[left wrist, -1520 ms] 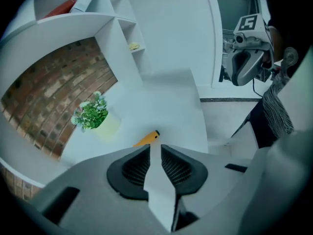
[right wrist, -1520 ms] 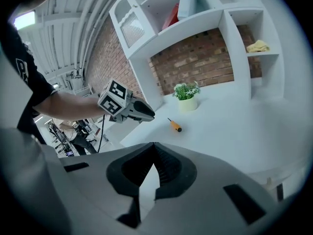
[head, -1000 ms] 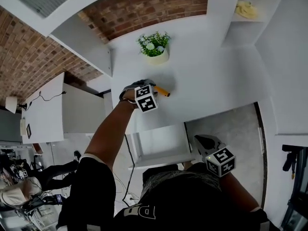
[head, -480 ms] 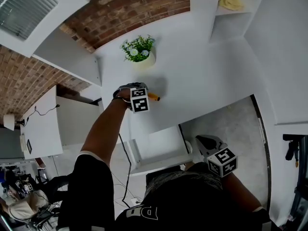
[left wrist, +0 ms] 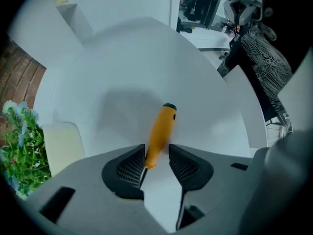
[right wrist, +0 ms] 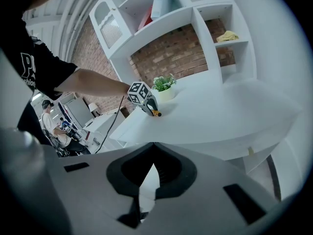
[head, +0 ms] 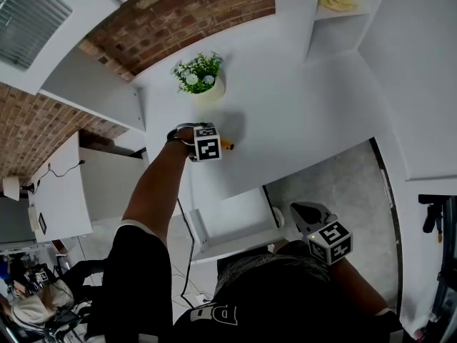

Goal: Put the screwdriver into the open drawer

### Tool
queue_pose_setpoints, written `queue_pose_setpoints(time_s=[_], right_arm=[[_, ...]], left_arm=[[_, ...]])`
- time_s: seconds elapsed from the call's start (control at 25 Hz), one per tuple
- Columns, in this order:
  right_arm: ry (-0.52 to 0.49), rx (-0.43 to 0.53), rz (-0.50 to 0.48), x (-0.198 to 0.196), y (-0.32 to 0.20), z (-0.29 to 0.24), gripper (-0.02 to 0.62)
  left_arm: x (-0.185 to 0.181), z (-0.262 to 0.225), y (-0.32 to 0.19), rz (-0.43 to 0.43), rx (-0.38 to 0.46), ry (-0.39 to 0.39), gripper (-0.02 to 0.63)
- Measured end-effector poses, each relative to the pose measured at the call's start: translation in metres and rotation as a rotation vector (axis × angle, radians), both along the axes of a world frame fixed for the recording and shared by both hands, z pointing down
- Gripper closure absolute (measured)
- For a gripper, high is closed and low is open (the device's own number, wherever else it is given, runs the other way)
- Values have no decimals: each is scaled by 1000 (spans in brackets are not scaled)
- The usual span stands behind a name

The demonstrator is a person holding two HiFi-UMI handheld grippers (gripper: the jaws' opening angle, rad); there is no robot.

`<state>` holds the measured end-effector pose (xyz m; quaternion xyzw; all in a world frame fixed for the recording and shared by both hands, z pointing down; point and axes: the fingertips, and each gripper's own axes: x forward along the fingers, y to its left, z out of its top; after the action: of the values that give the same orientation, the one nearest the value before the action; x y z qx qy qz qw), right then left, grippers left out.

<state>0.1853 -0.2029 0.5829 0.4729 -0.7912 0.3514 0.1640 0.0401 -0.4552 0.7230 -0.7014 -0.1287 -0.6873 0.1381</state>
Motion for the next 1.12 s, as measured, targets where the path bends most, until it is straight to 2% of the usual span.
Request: queue_pose_setpoints(time_s=[0.12, 0.28, 0.52, 0.96, 1.12], right_arm=[[0, -4, 8, 2, 3, 3, 591], [-2, -18, 17, 3, 10, 5, 591], [8, 4, 24, 6, 13, -1, 591], [3, 67, -60, -20, 0, -23, 591], [-3, 95, -106, -40, -8, -34, 591]], left_arm=[[-1, 1, 7, 17, -54, -42, 502], [-2, 1, 8, -19, -58, -51, 511], [-5, -4, 9, -103, 0, 7, 516], [-34, -63, 37, -292, 10, 132, 518], [-48, -98, 42, -378, 61, 232, 520]])
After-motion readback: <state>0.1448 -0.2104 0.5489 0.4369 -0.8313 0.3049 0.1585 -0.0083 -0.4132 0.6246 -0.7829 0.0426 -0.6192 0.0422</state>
